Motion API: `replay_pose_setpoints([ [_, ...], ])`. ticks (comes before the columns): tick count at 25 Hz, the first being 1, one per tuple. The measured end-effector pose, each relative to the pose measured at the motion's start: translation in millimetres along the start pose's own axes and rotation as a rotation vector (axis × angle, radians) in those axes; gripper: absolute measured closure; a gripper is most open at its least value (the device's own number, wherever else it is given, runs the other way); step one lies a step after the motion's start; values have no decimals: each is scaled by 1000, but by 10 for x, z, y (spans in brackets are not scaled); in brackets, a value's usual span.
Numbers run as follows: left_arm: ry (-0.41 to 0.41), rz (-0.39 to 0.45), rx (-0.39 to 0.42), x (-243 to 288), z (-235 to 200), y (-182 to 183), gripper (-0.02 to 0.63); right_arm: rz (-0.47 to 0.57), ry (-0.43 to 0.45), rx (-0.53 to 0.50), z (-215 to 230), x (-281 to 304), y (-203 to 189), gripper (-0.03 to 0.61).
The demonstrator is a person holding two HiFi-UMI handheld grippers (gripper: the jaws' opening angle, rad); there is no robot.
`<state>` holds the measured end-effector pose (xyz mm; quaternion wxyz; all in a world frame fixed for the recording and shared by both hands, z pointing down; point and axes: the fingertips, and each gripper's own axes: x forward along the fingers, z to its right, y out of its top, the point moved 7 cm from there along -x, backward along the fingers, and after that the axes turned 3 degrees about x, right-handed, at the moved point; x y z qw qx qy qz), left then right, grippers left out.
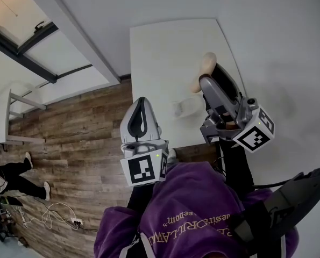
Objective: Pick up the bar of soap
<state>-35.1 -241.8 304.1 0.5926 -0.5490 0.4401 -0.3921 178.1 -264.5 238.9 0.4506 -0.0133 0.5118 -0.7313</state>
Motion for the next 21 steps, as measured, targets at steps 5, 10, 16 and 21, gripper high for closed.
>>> replay_pose_setpoints([
  [5, 1, 1, -1, -18, -3, -1, 606, -1, 1, -6, -11, 5, -5, 313],
  [10, 3, 2, -2, -19, 18, -48, 606, 1, 8, 0, 20, -33, -30, 313],
  [16, 2, -2, -5, -16, 10, -23, 606, -1, 6, 3, 7, -18, -13, 313],
  [21, -6, 0, -4, -7, -2, -6, 606, 6, 2, 5, 6, 1, -1, 313],
])
